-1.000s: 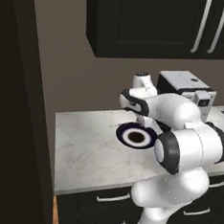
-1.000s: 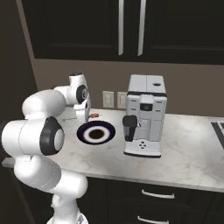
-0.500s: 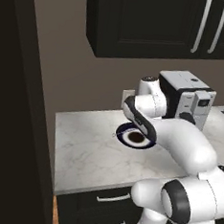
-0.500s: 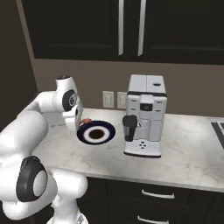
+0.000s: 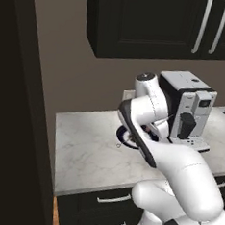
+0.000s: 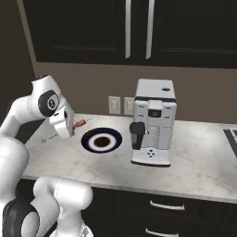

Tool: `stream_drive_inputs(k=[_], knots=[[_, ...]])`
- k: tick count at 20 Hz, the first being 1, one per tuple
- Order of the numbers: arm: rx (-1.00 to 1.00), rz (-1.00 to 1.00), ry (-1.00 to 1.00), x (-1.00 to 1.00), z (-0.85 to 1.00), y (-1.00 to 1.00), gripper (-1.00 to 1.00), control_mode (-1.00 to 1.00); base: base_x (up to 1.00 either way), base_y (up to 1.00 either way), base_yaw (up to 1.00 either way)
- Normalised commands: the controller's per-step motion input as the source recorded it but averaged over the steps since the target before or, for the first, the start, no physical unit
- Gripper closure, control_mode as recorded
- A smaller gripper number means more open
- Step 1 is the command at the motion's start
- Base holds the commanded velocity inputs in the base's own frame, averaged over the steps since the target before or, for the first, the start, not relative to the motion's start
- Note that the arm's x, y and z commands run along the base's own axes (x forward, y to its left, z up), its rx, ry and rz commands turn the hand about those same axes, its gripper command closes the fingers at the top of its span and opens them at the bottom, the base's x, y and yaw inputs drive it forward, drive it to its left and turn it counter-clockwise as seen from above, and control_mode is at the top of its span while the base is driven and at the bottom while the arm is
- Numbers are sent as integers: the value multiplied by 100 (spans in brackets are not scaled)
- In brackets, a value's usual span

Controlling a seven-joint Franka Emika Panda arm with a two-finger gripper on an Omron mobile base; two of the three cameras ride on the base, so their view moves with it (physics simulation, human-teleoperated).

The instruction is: Place the cold items (potato and tomato) from the fridge in one tupperware on the dining counter. Place the warm items (hot dog and kebab skewer) in the stove area in another tupperware.

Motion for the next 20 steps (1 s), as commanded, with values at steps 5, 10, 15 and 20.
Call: stream_drive_inputs(k=[5, 10, 15, 20], knots=[[-5, 25, 15, -48, 47, 3, 100, -100, 0, 0, 0], [0, 30, 16, -44, 54, 0, 100, -100, 0, 0, 0], [0, 34, 18, -33, 48, 0, 100, -100, 0, 0, 0], [6, 8, -18, -73, 10, 0, 100, -100, 0, 0, 0]])
